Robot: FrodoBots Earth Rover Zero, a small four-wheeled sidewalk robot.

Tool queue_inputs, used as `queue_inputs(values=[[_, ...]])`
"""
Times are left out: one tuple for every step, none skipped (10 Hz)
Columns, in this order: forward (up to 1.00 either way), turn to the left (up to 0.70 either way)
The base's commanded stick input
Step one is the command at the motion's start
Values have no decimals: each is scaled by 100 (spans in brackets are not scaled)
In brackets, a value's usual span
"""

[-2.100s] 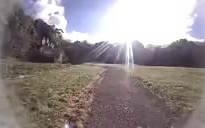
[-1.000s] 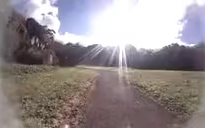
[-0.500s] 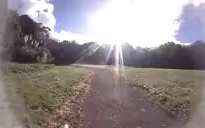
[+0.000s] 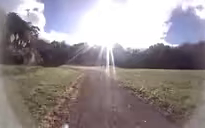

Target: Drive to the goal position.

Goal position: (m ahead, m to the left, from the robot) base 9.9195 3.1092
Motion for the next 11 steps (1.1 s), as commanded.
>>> queue_inputs(values=[[70,0],[70,0],[70,0],[70,0],[70,0],[70,0],[70,0],[70,0],[70,0],[70,0],[70,0]])
